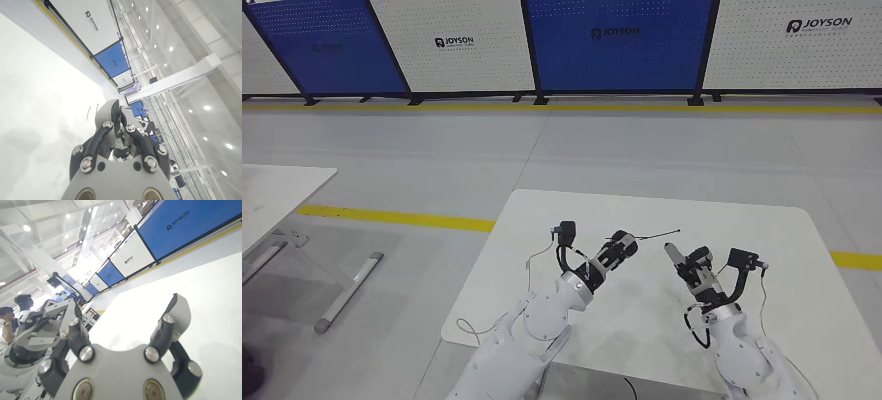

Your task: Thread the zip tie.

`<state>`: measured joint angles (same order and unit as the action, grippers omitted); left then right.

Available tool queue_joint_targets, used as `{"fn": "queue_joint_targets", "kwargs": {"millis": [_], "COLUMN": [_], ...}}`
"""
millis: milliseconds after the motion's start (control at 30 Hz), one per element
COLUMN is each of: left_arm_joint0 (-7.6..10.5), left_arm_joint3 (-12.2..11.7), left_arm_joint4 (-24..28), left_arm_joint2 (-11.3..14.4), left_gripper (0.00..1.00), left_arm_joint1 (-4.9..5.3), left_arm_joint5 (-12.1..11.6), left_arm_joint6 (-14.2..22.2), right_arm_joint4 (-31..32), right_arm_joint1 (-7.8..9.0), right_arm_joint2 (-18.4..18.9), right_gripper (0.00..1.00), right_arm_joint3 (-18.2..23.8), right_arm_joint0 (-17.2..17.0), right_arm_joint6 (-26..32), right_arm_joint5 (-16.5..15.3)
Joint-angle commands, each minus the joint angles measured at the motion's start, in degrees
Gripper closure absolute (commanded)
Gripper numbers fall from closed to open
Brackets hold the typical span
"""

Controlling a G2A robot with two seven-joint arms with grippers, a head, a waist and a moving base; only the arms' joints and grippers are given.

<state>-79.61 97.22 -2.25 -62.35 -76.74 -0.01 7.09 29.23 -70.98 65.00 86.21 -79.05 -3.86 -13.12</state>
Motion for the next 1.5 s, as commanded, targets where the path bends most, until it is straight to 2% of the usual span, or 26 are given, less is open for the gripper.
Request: {"fn": "queue_joint_targets", "kwargs": {"millis": [0,67,133,267,300,633,733,900,933,967,1000,1067,1200,1467], "left_arm_joint0": [0.06,0.31,0.43,0.47,0.52,0.50,0.55,1.67,1.83,2.00,2.12,2.32,2.66,3.34], "left_arm_joint3": [-0.05,-0.39,-0.74,-1.33,-1.53,-1.58,-1.91,-3.60,-3.82,-4.03,-4.12,-4.23,-4.61,-5.73], "left_arm_joint4": [5.20,9.53,11.57,15.91,17.66,17.29,14.65,14.83,14.88,14.86,14.79,13.96,12.29,11.21], "left_arm_joint2": [-0.20,-0.98,-1.61,-2.33,-2.36,-2.26,-1.21,0.37,0.58,0.86,1.05,1.31,2.43,4.02], "left_gripper": [1.00,1.00,1.00,1.00,1.00,1.00,1.00,1.00,1.00,1.00,1.00,1.00,1.00,1.00], "left_arm_joint1": [-0.13,-0.17,-0.16,-0.25,-0.27,-0.27,-0.39,-0.71,-0.76,-0.81,-0.85,-0.89,-1.06,-1.29], "left_arm_joint5": [-0.20,-0.65,-1.28,-2.95,-3.10,-3.14,-3.62,-3.24,-3.26,-3.27,-3.25,-3.34,-2.81,-1.45], "left_arm_joint6": [1.77,3.30,3.81,4.05,5.06,4.61,2.10,1.17,1.05,0.89,0.76,-0.12,-1.60,-1.75], "right_arm_joint4": [1.14,2.63,3.41,4.11,4.45,3.93,2.04,1.00,1.35,2.28,2.75,3.09,3.62,2.80], "right_arm_joint1": [0.05,0.13,0.23,0.45,0.60,0.75,0.56,0.09,0.01,-0.09,-0.17,-0.33,-0.59,-0.95], "right_arm_joint2": [-0.01,0.04,0.32,0.85,0.91,1.20,1.19,0.11,-0.07,-0.35,-0.61,-0.98,-1.69,-2.36], "right_gripper": [0.00,0.00,0.00,0.00,0.00,0.00,0.00,0.00,0.40,0.36,0.45,0.55,0.60,0.58], "right_arm_joint3": [0.00,-0.52,-1.01,-2.08,-2.45,-1.94,-1.47,-1.31,-1.40,-1.47,-1.52,-1.67,-2.01,-2.23], "right_arm_joint0": [0.16,0.57,0.94,1.56,1.97,2.09,1.92,2.13,2.24,2.40,2.47,2.60,2.91,3.24], "right_arm_joint6": [1.33,2.85,4.05,6.84,8.80,9.68,9.91,9.24,9.05,8.55,8.19,7.76,8.33,9.47], "right_arm_joint5": [-0.21,-0.98,-1.99,-5.13,-6.36,-5.91,-4.99,-3.96,-3.48,-2.63,-2.24,-1.79,-1.00,-1.83]}}
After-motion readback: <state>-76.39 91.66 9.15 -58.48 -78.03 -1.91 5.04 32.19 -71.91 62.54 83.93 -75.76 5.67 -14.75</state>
